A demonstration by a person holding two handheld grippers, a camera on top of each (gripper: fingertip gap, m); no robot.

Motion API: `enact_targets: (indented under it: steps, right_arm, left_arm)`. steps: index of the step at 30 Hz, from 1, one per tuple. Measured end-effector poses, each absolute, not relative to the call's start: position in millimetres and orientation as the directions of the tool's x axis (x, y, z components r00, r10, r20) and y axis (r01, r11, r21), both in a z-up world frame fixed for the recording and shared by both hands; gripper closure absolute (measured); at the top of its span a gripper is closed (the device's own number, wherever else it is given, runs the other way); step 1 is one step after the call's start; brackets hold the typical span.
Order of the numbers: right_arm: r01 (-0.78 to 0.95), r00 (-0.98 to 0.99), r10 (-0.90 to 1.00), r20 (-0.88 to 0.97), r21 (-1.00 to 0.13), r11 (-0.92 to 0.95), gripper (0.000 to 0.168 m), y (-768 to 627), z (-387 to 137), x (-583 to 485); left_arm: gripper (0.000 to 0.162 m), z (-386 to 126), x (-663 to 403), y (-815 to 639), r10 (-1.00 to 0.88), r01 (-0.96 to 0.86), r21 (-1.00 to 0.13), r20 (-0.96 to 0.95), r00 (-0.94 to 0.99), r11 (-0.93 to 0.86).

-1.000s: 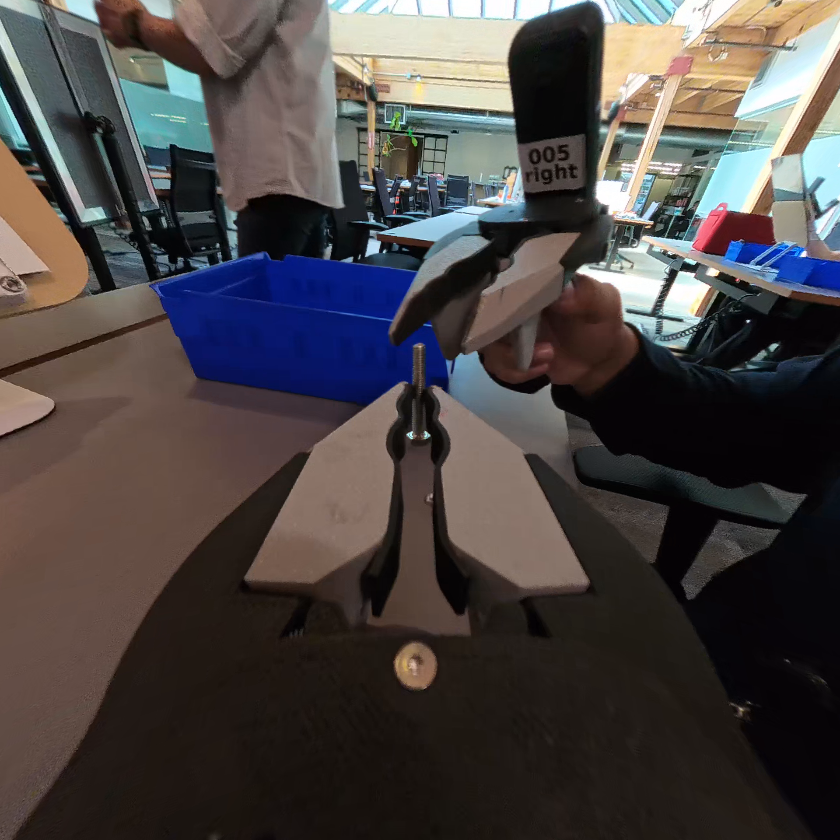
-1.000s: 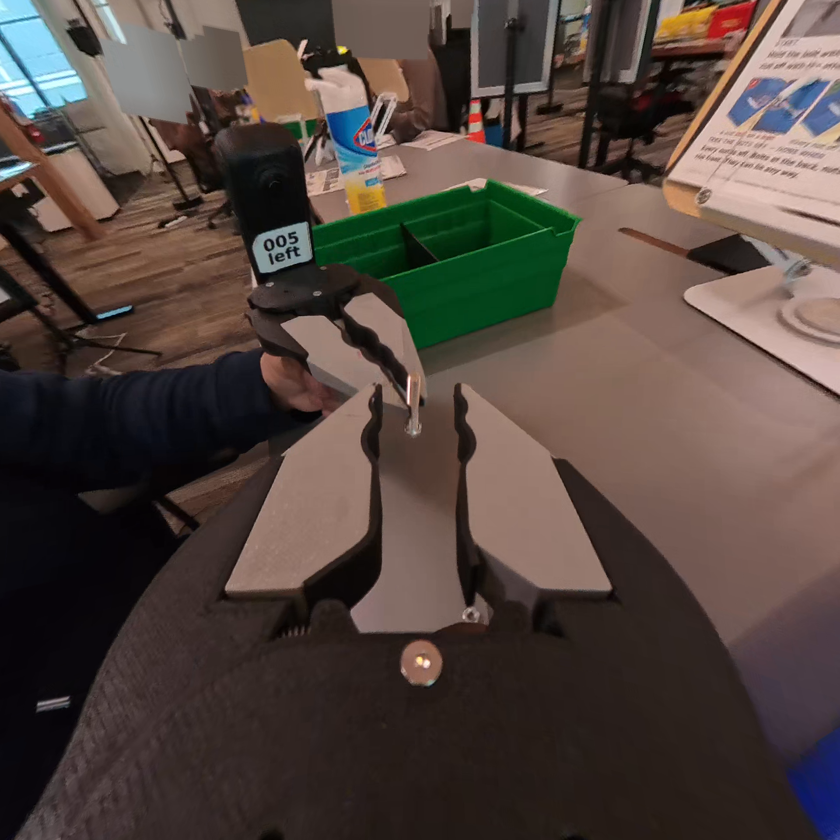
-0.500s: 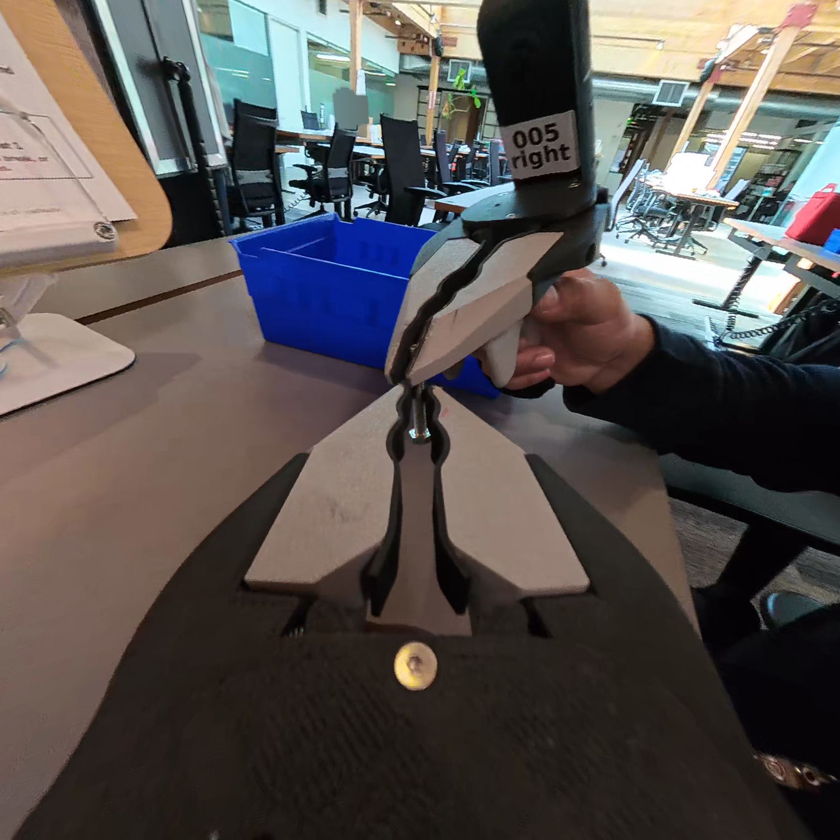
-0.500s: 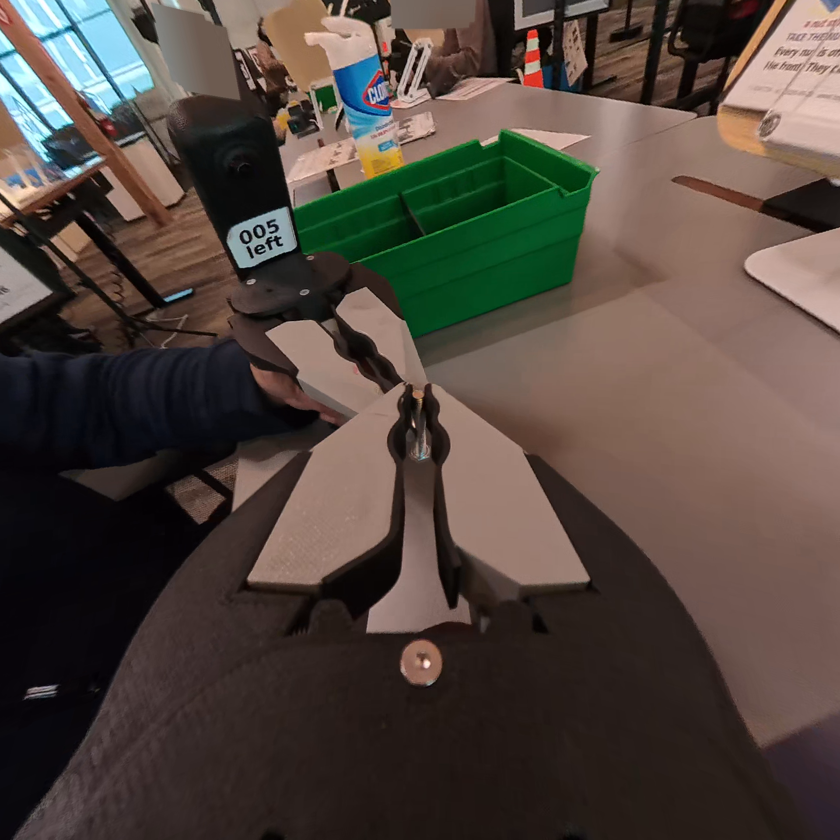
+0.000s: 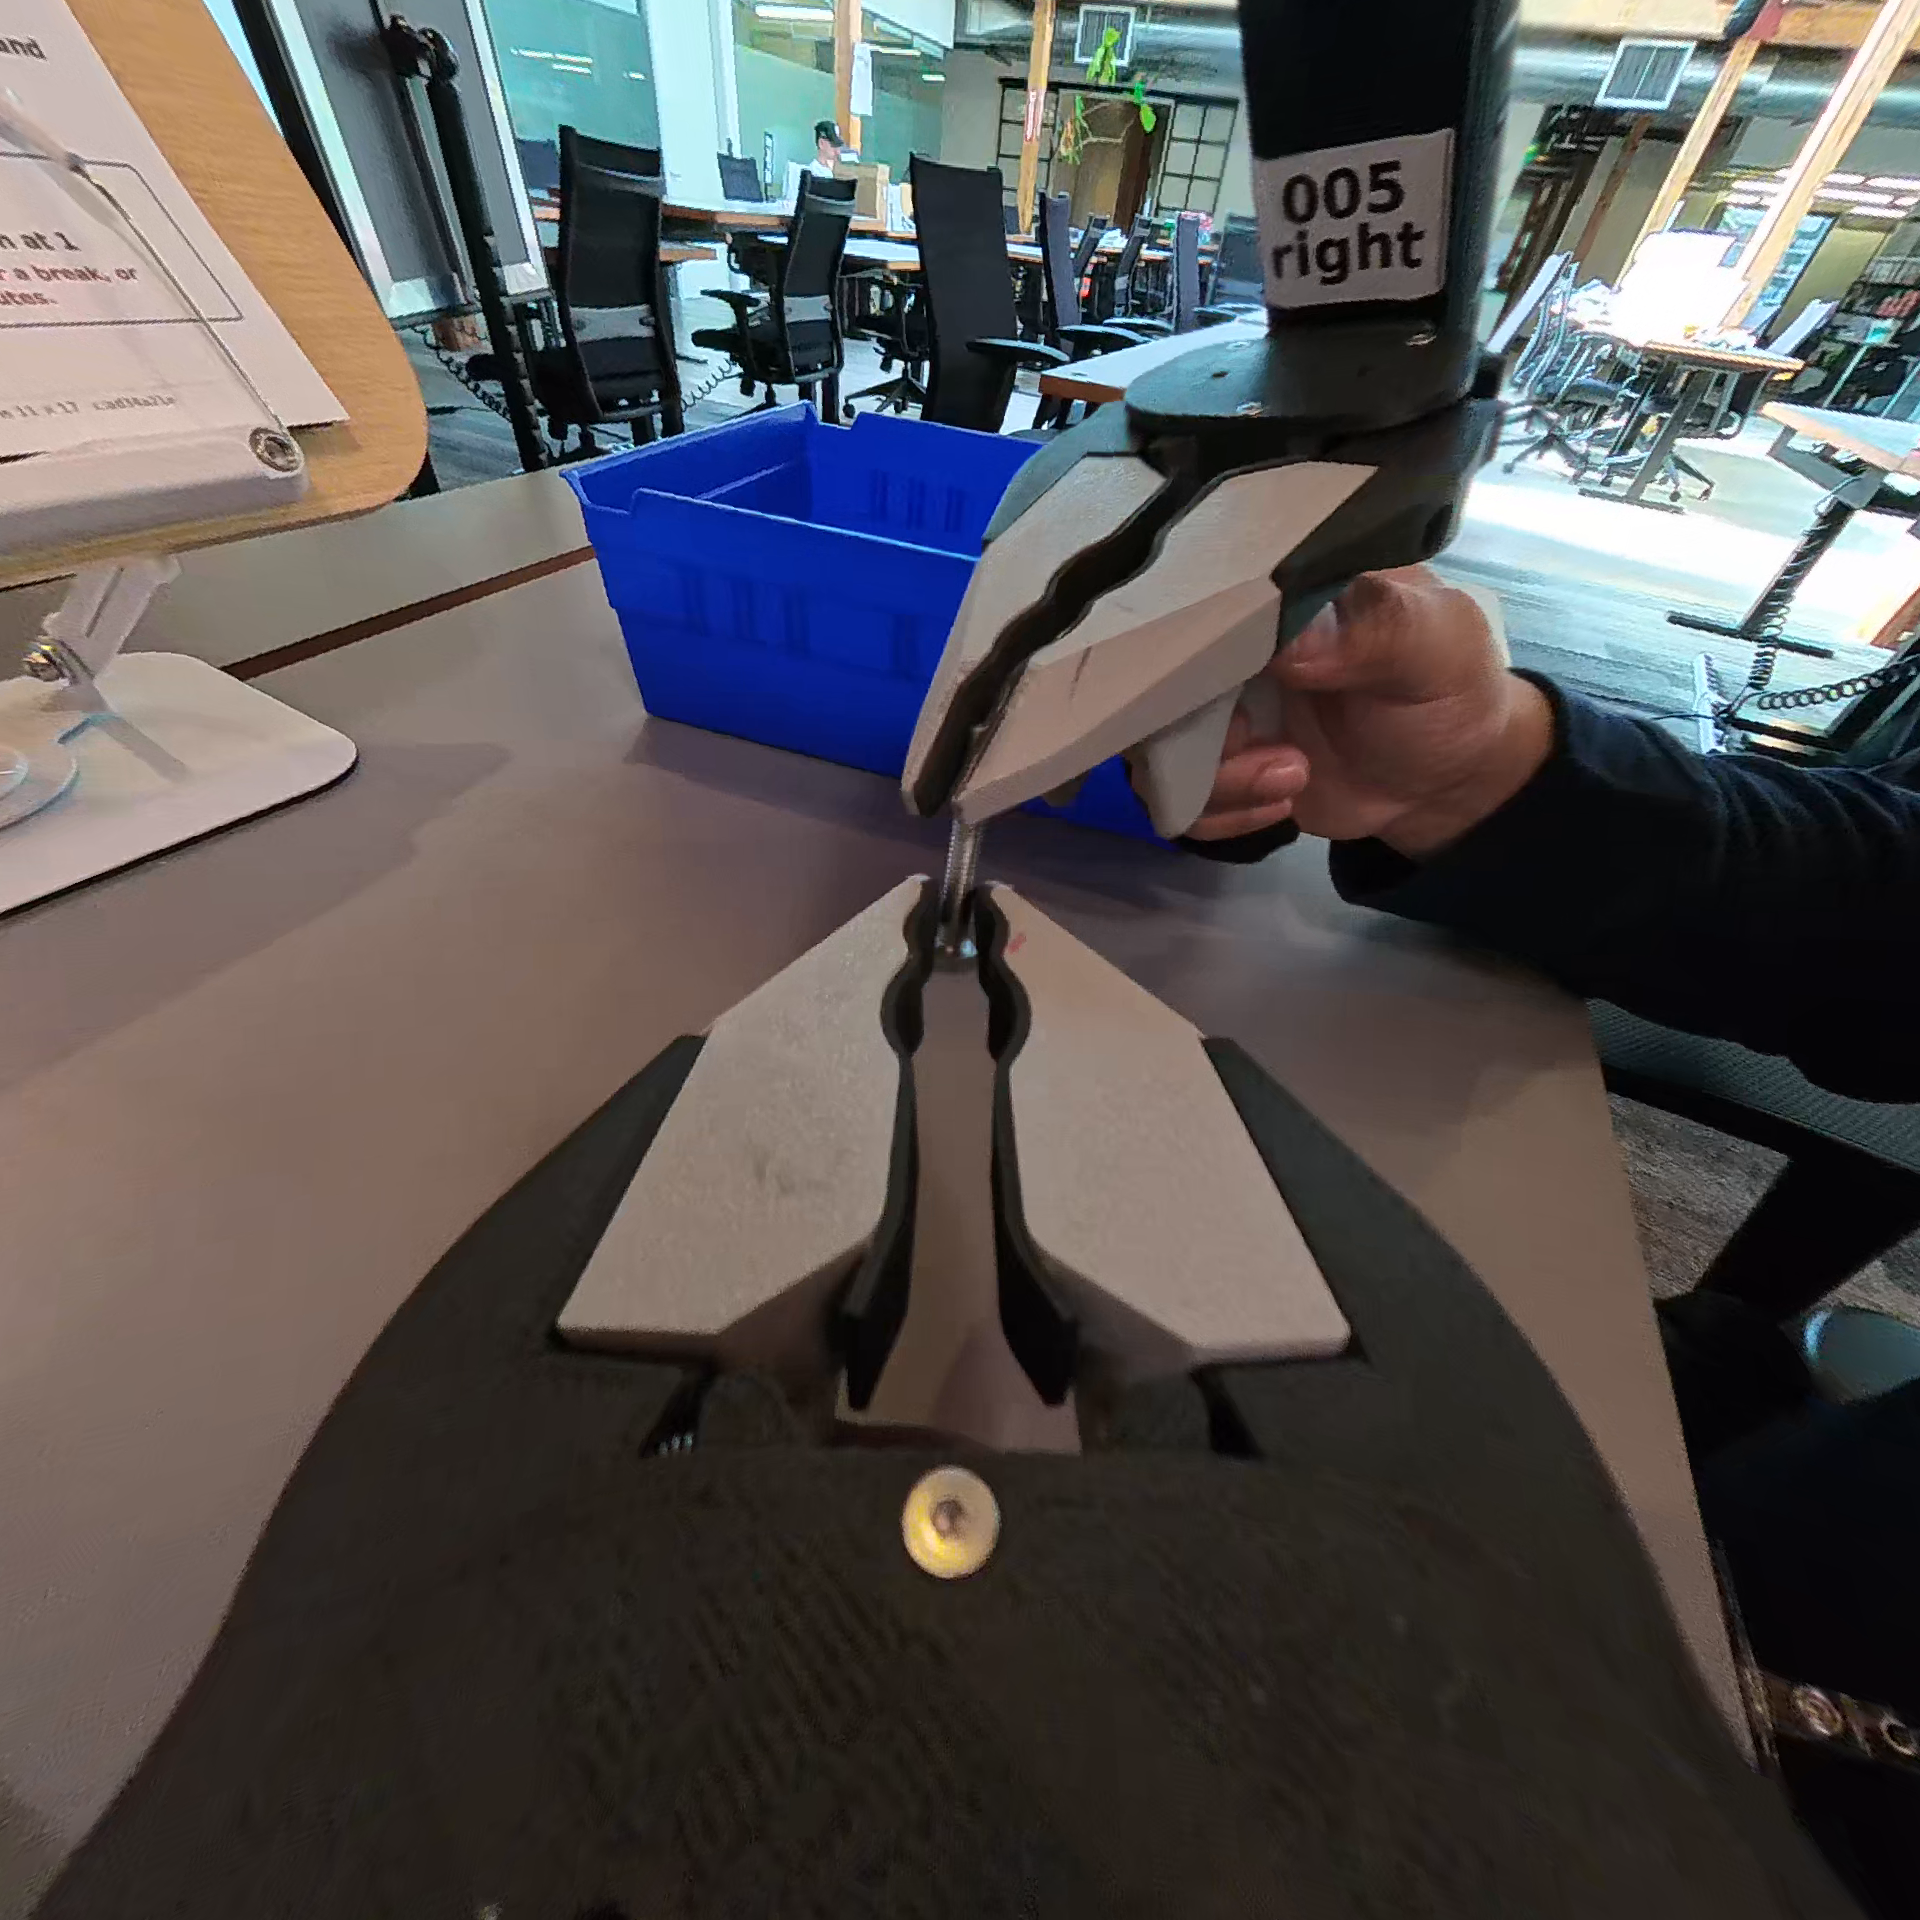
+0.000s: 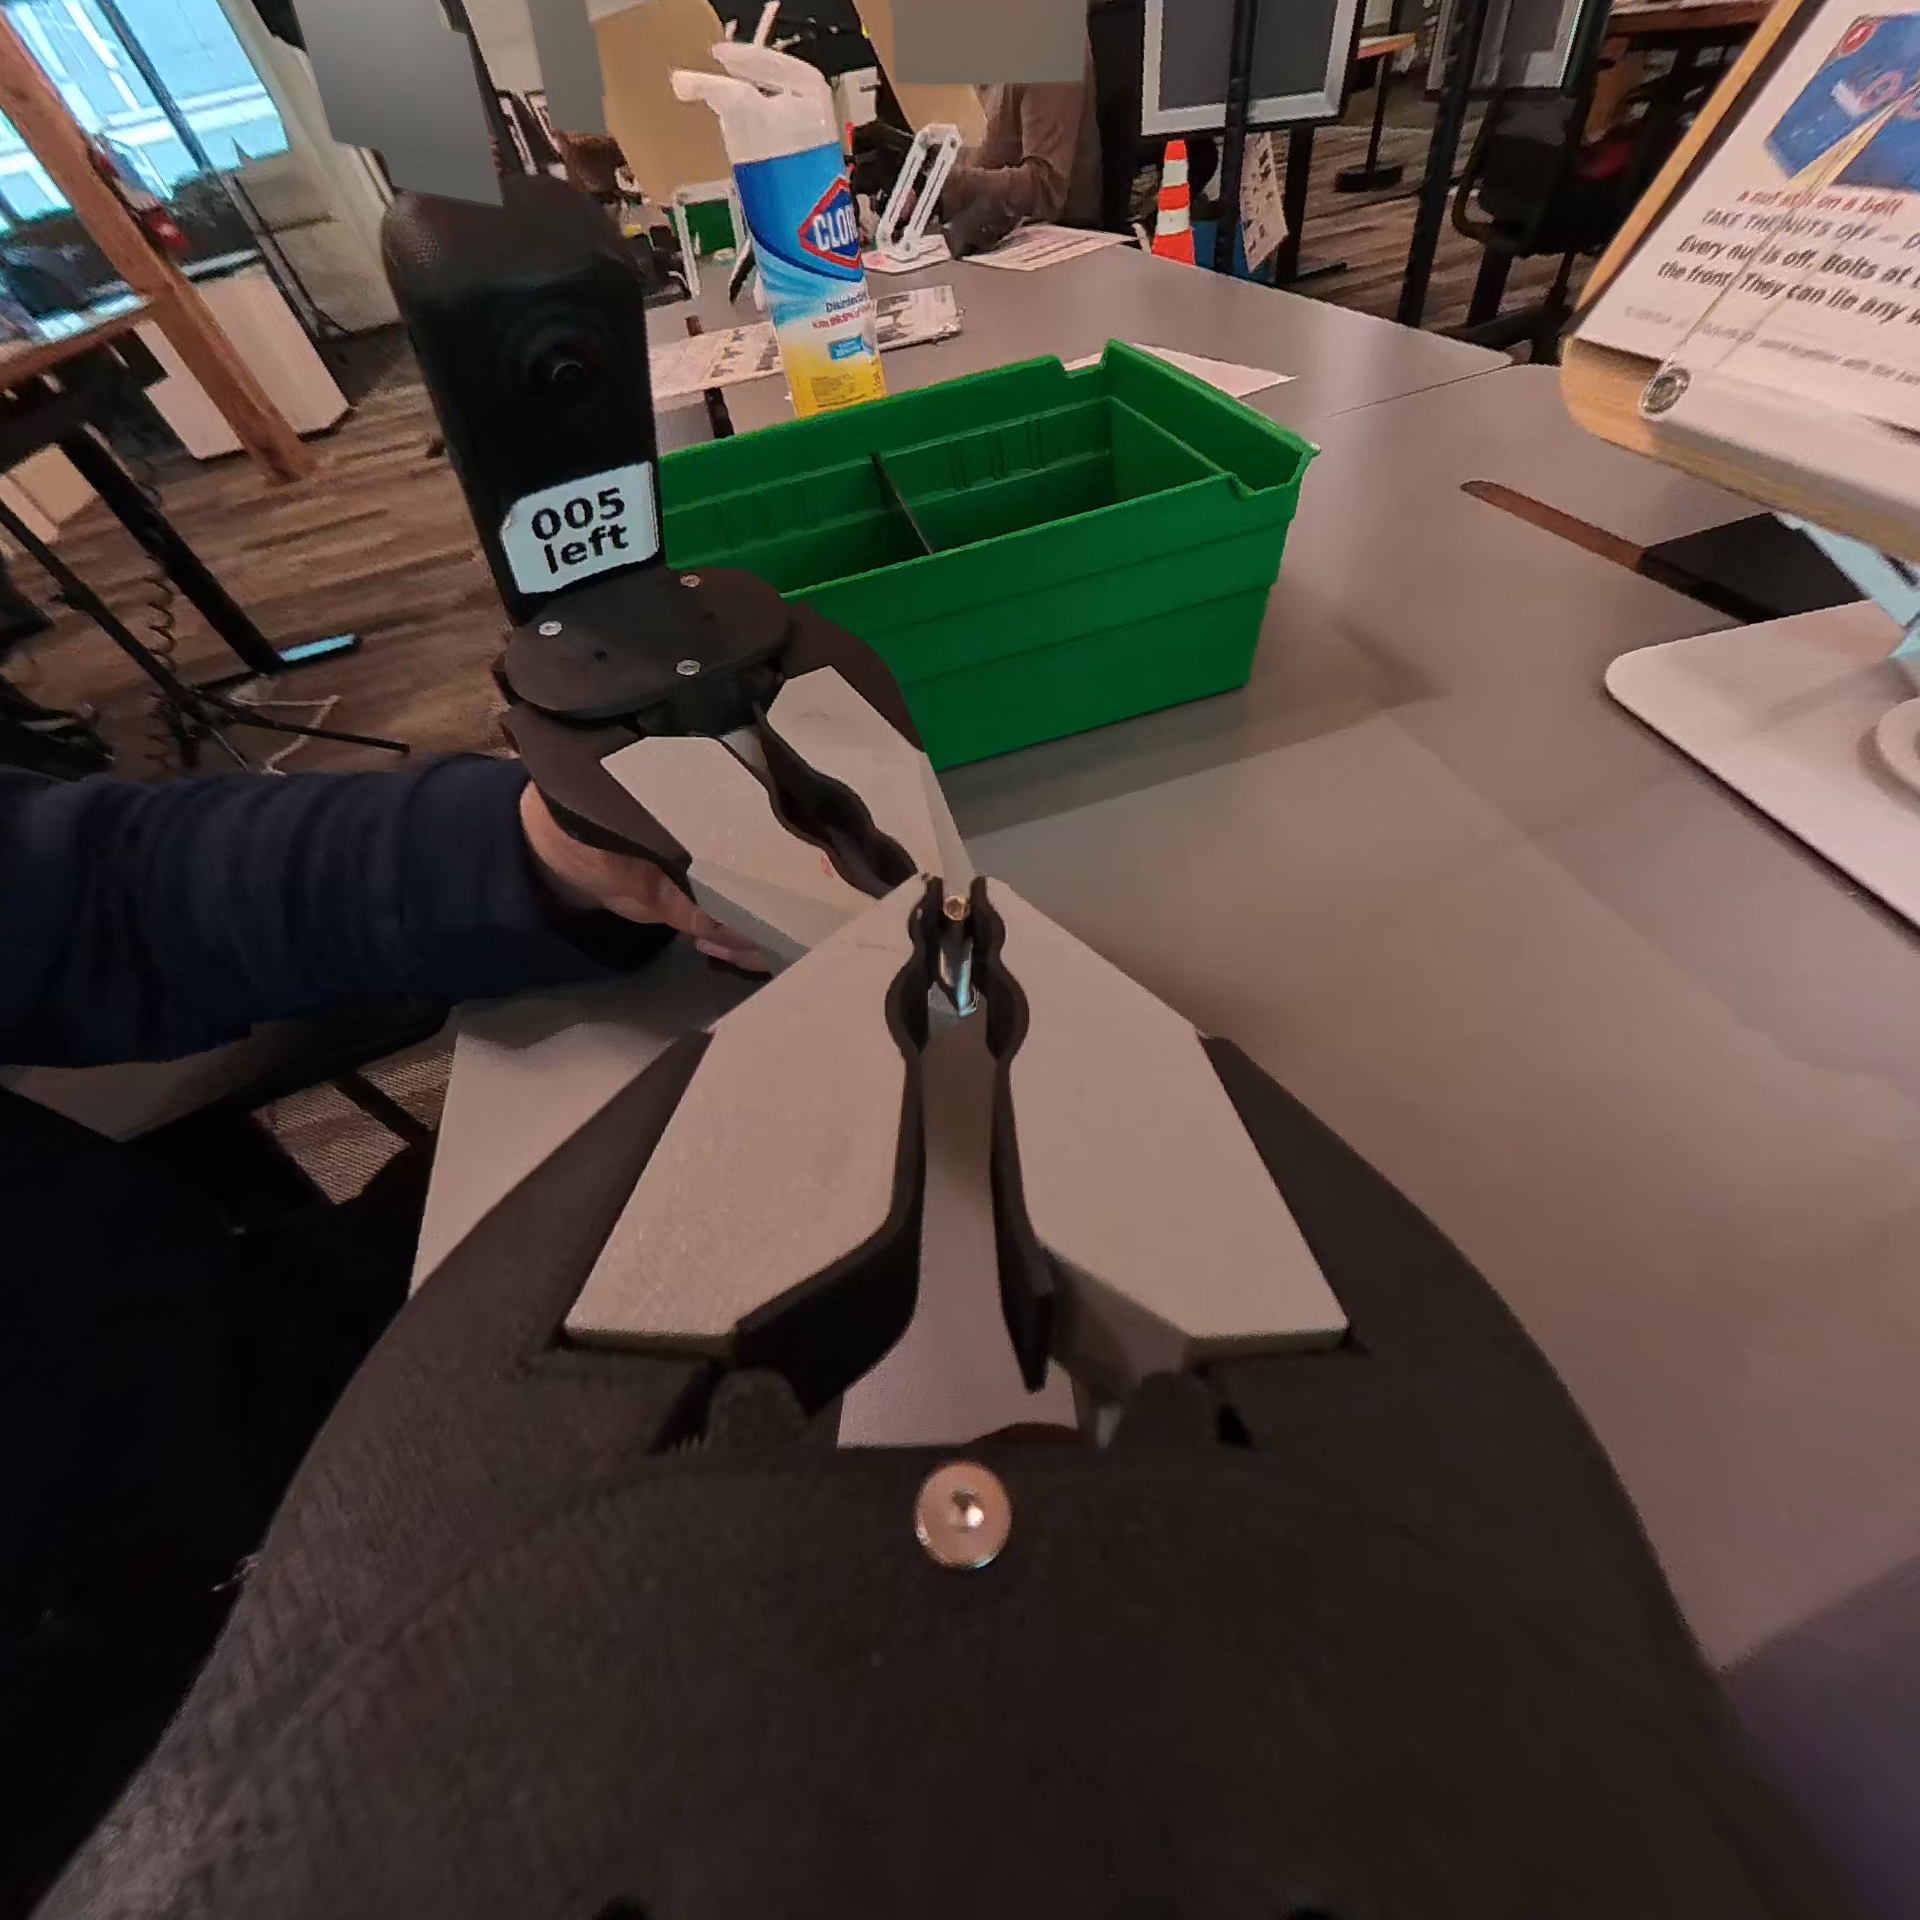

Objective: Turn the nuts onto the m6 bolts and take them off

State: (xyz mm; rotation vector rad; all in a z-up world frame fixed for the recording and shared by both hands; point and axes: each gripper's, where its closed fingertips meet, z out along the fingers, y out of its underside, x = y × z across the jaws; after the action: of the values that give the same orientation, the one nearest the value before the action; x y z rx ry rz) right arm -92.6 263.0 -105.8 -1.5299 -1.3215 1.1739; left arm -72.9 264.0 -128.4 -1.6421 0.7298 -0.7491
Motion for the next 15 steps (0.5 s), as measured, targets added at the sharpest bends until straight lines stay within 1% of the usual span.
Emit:
enact_targets:
  steps: [3, 10, 15]
  right_arm:
    - [0.271, 0.028, 0.989, -0.148, -0.951, -0.15, 0.166, 261.5, -106.0, -91.2]
    - [0.306, 0.036, 0.991, -0.125, -0.943, -0.13, 0.166, 257.9, -117.2, -99.0]
    - [0.297, 0.041, 0.988, -0.148, -0.943, -0.153, 0.166, 261.1, -117.5, -98.5]
  left_arm:
    - [0.158, -128.8, -72.1, 262.6, -0.798, -0.062, -0.981, 0.113, 0.592, -0.185]
    - [0.159, -141.6, -66.9, 262.2, -0.807, -0.124, -0.97, 0.101, 0.582, -0.211]
    - [0.159, -141.9, -66.3, 263.9, -0.807, -0.097, -0.969, 0.13, 0.575, -0.225]
